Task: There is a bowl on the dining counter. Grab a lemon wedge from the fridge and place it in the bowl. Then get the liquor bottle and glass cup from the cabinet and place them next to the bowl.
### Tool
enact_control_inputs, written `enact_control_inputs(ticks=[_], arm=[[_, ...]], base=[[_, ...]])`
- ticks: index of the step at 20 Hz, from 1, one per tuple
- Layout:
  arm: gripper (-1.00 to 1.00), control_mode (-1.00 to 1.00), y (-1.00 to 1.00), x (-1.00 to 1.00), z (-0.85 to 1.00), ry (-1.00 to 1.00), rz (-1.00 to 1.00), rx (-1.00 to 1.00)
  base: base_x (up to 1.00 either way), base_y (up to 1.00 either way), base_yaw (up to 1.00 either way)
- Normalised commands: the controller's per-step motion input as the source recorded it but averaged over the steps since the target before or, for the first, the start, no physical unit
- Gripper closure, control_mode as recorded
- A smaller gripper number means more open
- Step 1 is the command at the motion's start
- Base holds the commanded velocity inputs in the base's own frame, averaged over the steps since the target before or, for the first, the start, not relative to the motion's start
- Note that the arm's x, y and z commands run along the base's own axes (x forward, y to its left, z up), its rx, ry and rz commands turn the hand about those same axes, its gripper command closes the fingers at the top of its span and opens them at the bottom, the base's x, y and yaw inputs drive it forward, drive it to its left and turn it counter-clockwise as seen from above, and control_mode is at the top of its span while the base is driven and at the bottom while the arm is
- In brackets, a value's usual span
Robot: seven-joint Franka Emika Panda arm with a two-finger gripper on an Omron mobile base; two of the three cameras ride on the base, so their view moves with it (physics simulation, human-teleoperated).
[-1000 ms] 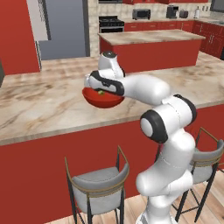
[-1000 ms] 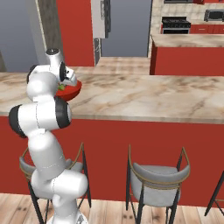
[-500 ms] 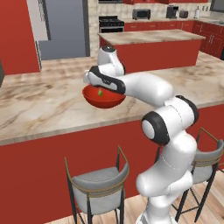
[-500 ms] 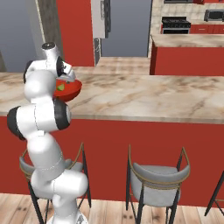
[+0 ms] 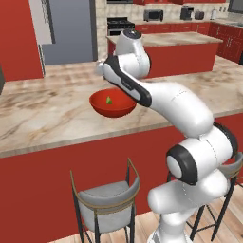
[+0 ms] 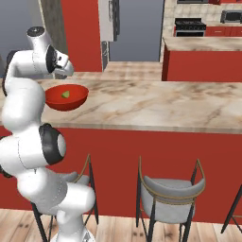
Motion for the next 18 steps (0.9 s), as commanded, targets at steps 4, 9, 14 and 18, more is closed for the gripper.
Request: enact_control_inputs(ticks=[4,9,14,18], arm=[[-1.0,-1.0,-0.52,-1.0,0.64,0.07,0.0,0.0],[-1.0,-1.0,-0.63,-1.0,0.16,0.11,0.0,-0.08],[-1.0,-1.0,-0.55,-1.0,-0.26,0.19,0.0,-0.2],[-1.0,-1.0,-0.41,-1.0,-0.73,0.25,0.01,-0.16]], base=[[0.0,0.0,0.0],[0.0,0.0,0.0],[0.0,0.0,0.0],[0.0,0.0,0.0]])
